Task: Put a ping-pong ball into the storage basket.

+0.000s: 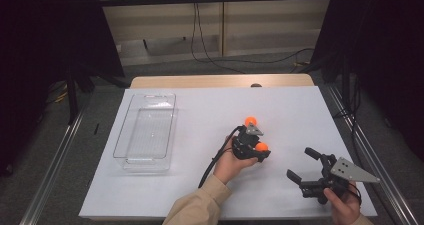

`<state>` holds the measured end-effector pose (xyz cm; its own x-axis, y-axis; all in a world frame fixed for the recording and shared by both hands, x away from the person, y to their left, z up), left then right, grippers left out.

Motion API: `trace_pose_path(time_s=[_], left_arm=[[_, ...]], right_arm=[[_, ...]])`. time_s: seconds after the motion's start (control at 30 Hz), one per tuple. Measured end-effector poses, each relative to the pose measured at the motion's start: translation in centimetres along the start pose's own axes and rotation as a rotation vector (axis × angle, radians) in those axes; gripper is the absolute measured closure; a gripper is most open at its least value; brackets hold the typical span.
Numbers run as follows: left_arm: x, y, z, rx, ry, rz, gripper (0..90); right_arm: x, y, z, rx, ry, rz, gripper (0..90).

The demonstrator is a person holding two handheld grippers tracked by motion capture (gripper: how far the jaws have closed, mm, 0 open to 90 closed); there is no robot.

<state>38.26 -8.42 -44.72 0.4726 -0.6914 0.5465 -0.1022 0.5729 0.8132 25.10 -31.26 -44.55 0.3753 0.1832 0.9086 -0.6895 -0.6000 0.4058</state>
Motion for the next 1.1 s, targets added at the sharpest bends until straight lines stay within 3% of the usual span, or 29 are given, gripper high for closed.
trace_pose_path(time_s=[0.4, 1.1], left_arm=[[-0.7, 0.9, -0.4, 0.006, 0.018, -0.004, 50.9], [-1.1, 1.9, -0.6, -0.019, 0.031, 0.005, 50.9]], right_arm=[[0.0, 0.0, 0.0, -0.001, 0.002, 0.000, 1.1], [0.1, 0.1, 0.0, 0.000, 0.005, 0.005, 1.1]])
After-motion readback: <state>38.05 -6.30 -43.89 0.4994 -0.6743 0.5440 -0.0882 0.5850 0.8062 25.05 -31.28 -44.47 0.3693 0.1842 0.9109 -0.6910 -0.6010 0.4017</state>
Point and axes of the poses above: each handheld gripper's, and its own axes: y roughly backward along the jaws, x roughly out of its top, z roughly to its right, the point moved 1 cm from there along -y, roughly forward along the jaws, and after that the axes turned 15 degrees about -z, right-handed, at the moved point
